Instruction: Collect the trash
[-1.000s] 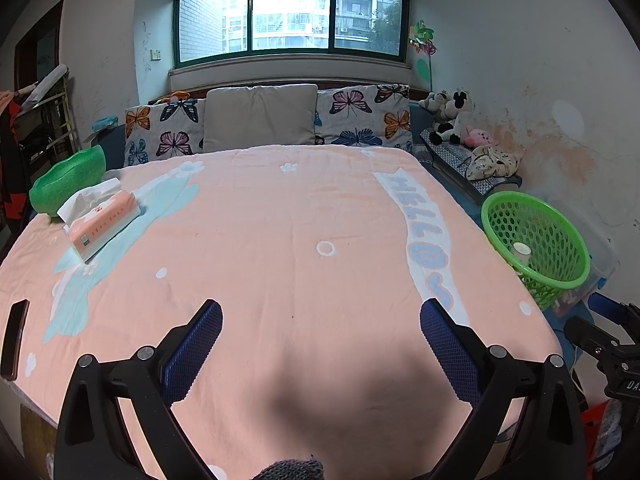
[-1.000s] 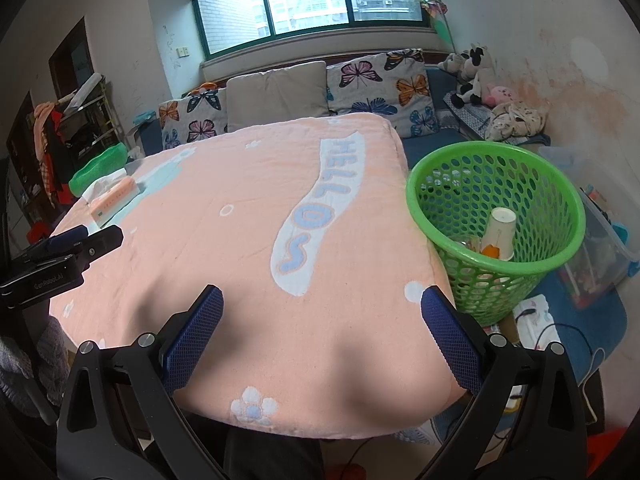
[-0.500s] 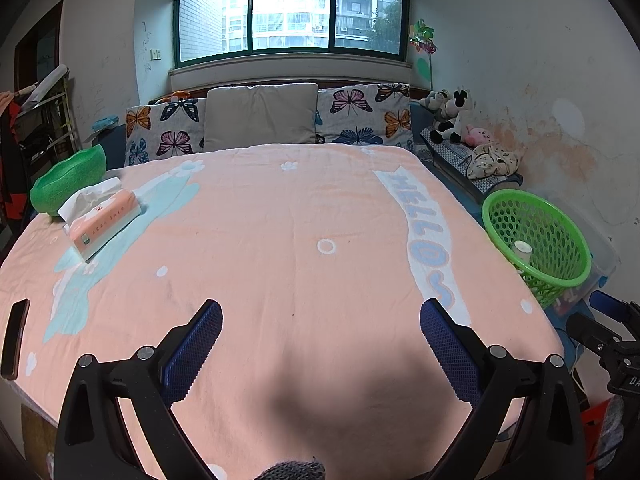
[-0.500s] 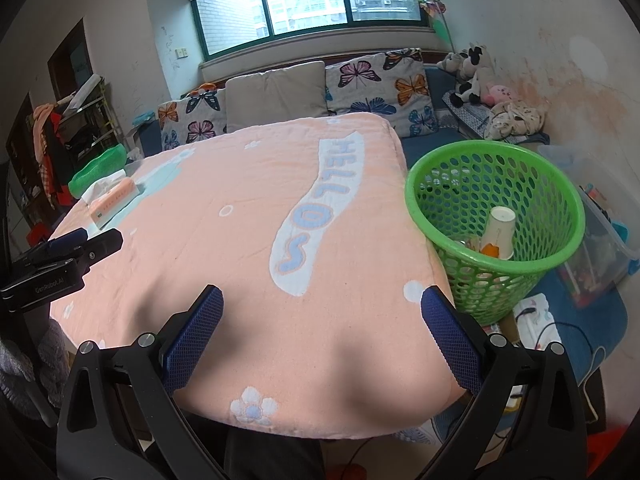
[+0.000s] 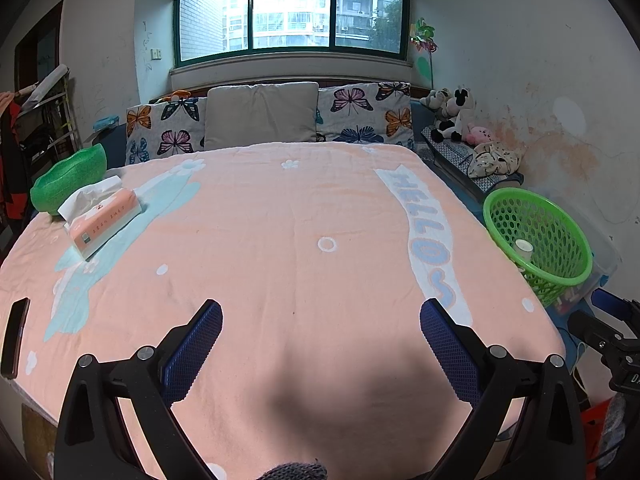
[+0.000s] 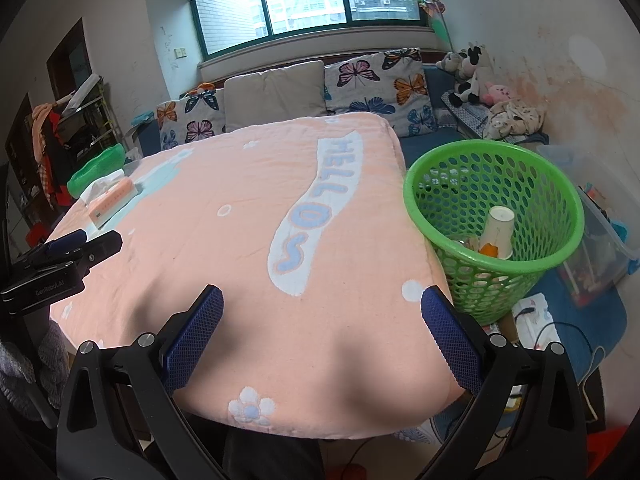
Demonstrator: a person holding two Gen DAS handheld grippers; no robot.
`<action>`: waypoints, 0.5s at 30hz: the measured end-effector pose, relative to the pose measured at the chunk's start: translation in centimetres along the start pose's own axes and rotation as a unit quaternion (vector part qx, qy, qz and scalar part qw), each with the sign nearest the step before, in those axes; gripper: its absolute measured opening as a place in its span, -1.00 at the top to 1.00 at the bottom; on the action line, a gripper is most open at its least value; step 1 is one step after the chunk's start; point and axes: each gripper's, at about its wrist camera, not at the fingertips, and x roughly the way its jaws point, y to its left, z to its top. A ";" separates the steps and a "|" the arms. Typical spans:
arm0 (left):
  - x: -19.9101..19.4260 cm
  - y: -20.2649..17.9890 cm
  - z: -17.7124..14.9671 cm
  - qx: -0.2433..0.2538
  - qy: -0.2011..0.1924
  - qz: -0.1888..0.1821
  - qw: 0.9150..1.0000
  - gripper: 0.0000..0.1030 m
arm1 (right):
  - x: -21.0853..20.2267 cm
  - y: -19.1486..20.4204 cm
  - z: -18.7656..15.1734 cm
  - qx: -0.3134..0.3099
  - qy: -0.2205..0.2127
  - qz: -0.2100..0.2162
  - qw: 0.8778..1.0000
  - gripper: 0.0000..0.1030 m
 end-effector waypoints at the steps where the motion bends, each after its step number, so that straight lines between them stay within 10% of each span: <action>1: 0.0 0.0 0.0 0.000 0.000 0.001 1.000 -0.86 | 0.0 0.0 0.0 0.000 0.000 0.000 1.000 -0.91; 15: -0.3 0.0 -0.1 0.007 -0.007 0.007 1.000 -0.86 | 0.0 0.0 0.0 0.000 0.000 0.000 1.000 -0.91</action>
